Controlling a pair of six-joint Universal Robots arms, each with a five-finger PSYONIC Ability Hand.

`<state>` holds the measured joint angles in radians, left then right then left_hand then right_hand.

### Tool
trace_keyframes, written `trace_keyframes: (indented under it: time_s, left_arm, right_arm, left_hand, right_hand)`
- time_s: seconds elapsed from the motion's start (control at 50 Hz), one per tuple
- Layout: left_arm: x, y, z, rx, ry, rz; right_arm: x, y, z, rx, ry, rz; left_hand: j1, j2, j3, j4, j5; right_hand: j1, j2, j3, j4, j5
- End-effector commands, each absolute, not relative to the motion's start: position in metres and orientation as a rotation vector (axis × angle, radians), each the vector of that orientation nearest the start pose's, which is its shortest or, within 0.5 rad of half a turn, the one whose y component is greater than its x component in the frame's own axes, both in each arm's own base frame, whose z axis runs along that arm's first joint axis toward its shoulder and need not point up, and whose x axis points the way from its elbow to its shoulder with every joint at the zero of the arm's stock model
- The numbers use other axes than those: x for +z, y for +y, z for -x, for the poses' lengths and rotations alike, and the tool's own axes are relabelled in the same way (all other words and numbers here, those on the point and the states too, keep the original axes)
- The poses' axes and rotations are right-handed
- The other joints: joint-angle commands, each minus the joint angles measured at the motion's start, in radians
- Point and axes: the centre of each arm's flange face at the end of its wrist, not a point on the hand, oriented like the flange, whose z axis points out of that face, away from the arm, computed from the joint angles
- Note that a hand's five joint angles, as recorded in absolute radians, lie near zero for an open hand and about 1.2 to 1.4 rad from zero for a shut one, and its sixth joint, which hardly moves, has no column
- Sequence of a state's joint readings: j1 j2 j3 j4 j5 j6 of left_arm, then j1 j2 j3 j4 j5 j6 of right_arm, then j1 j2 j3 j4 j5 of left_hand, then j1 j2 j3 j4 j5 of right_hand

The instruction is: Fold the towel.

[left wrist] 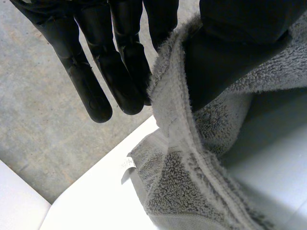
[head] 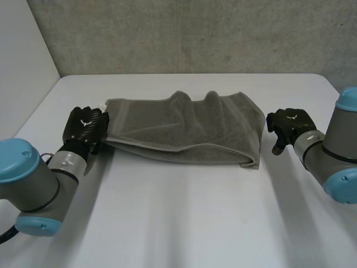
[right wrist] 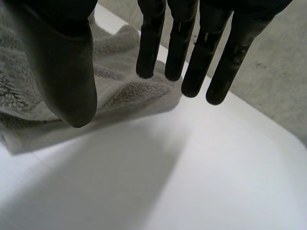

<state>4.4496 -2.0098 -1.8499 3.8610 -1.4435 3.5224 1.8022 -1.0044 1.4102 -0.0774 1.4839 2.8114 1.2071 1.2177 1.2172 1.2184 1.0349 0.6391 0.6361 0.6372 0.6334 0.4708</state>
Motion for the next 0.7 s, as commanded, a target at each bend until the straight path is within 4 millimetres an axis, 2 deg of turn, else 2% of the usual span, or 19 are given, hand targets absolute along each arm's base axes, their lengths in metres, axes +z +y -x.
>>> trace_keyframes:
  time_s: [0.02,0.16,0.2,0.28,0.3,0.38,0.58,0.7]
  left_arm:
    - [0.15,-0.306,0.229,-2.238,2.059,-0.823]
    - [0.152,-0.3,0.228,-2.241,2.063,-0.832]
    - [0.153,-0.3,0.228,-2.245,2.057,-0.828]
    - [0.161,-0.3,0.227,-2.266,2.035,-0.814]
    - [0.161,-0.3,0.227,-2.266,2.035,-0.814]
    - [0.165,-0.3,0.226,-2.277,2.024,-0.805]
    - [0.167,-0.305,0.219,-2.275,2.014,-0.771]
    - [0.178,-0.312,0.208,-2.306,2.002,-0.689]
  right_arm:
    - [0.156,-0.336,-0.233,-1.639,2.319,0.627]
    - [0.166,-0.325,-0.235,-1.533,2.309,0.57]
    - [0.175,-0.319,-0.234,-1.517,2.307,0.52]
    - [0.174,-0.312,-0.233,-1.47,2.307,0.443]
    - [0.17,-0.309,-0.233,-1.434,2.31,0.403]
    - [0.162,-0.305,-0.236,-1.398,2.302,0.346]
    - [0.126,-0.311,-0.263,-1.499,2.257,0.365]
    - [0.115,-0.323,-0.271,-1.585,2.279,0.335]
  left_hand:
    - [0.189,0.179,0.179,0.178,0.187]
    - [0.189,0.179,0.179,0.178,0.187]
    - [0.189,0.179,0.179,0.178,0.187]
    - [0.189,0.179,0.179,0.178,0.187]
    - [0.189,0.179,0.179,0.178,0.187]
    - [0.189,0.179,0.179,0.178,0.187]
    - [0.189,0.179,0.179,0.178,0.187]
    - [0.189,0.179,0.179,0.178,0.187]
  right_hand:
    - [0.065,0.068,0.067,0.071,0.059]
    - [-0.046,-0.043,-0.044,-0.041,-0.052]
    - [-0.219,-0.216,-0.217,-0.213,-0.225]
    - [-0.393,-0.39,-0.391,-0.387,-0.399]
    - [-0.465,-0.462,-0.463,-0.459,-0.471]
    - [-0.465,-0.462,-0.463,-0.459,-0.471]
    - [-0.463,-0.46,-0.461,-0.458,-0.469]
    - [-0.39,-0.387,-0.388,-0.384,-0.396]
